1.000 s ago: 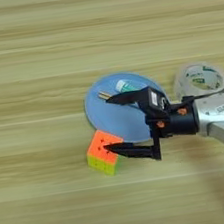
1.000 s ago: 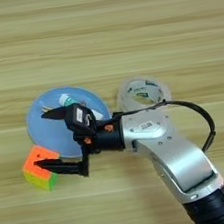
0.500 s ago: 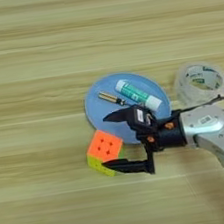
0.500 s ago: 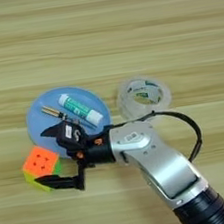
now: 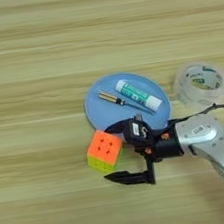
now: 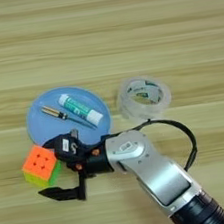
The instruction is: Move the objects on the table
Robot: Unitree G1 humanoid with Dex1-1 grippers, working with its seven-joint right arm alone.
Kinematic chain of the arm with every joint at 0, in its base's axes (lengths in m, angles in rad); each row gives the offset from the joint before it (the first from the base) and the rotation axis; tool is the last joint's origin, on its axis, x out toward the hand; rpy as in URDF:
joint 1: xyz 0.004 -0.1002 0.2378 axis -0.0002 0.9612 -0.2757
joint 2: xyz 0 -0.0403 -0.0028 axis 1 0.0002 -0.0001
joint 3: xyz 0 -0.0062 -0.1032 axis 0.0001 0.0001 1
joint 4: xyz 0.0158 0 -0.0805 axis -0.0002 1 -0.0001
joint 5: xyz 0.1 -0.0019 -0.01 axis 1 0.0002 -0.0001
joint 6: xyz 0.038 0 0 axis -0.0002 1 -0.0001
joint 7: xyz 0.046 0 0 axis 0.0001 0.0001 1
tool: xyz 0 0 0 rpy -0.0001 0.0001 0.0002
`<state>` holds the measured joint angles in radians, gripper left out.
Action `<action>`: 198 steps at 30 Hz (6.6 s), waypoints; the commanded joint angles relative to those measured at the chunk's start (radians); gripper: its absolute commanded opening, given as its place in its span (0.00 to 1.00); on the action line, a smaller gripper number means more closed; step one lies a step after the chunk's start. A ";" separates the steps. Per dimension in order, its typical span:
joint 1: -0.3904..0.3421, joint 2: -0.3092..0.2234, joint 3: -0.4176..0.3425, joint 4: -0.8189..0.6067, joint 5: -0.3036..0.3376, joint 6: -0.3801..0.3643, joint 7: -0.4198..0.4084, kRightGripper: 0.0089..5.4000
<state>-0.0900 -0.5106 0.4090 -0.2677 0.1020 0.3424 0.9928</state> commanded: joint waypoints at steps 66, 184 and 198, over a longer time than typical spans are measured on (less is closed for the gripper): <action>-0.083 0.125 -0.119 -0.074 0.128 0.026 -0.064 0.62; -0.428 0.158 -0.565 0.402 0.155 -0.241 -0.354 0.99; -0.478 0.018 -0.643 0.645 0.095 -0.304 -0.402 0.99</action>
<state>-0.4676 -0.4337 -0.2076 0.3843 0.2063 0.0772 0.6178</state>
